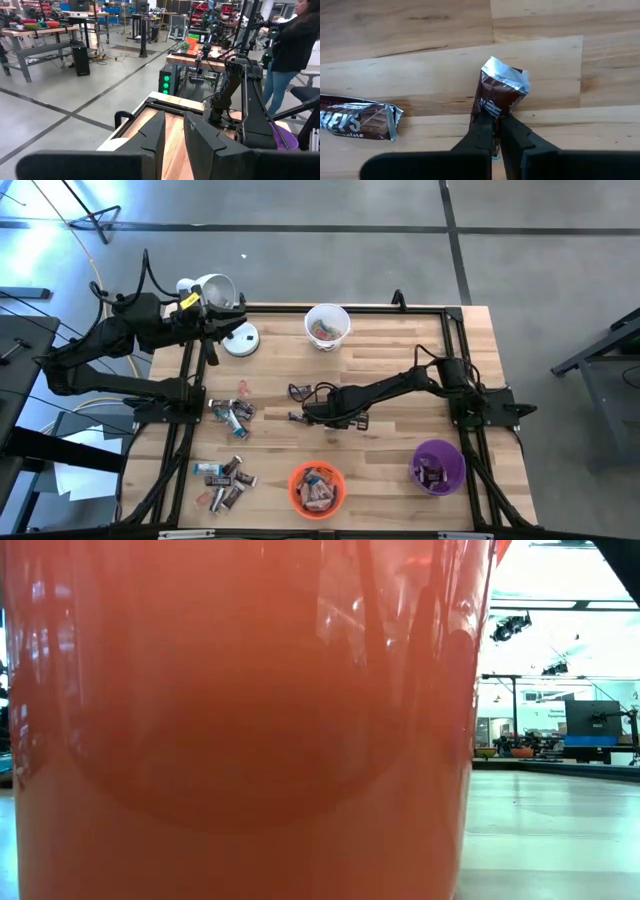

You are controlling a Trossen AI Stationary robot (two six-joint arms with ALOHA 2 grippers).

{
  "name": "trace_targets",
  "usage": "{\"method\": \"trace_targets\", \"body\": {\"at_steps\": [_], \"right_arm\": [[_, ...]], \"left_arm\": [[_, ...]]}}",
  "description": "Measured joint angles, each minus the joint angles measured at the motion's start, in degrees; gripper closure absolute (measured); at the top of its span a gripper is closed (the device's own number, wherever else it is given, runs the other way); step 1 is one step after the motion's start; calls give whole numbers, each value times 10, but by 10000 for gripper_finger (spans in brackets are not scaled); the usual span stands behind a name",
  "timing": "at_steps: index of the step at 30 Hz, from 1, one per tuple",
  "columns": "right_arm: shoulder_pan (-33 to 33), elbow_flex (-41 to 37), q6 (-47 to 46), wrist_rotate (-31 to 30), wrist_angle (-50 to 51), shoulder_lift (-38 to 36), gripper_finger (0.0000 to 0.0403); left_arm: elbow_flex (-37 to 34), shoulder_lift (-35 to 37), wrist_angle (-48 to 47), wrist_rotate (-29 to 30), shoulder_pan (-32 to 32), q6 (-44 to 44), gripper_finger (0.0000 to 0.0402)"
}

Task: Organize candy in baskets
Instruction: Put the dark brown chocolate bar into the dark purple bucket

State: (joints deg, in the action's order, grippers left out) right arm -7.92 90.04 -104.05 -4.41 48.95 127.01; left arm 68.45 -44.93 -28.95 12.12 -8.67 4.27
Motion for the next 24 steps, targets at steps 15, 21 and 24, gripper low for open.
{"method": "trace_targets", "body": {"at_steps": [15, 21, 24], "right_arm": [[-7, -9, 2, -30, 21, -45, 402], [-14, -9, 2, -23, 17, -60, 401], [-17, -9, 2, -20, 14, -66, 401]], "left_arm": [[0, 0, 0, 0, 0, 0, 346], [0, 0, 0, 0, 0, 0, 346], [0, 0, 0, 0, 0, 0, 346]]}}
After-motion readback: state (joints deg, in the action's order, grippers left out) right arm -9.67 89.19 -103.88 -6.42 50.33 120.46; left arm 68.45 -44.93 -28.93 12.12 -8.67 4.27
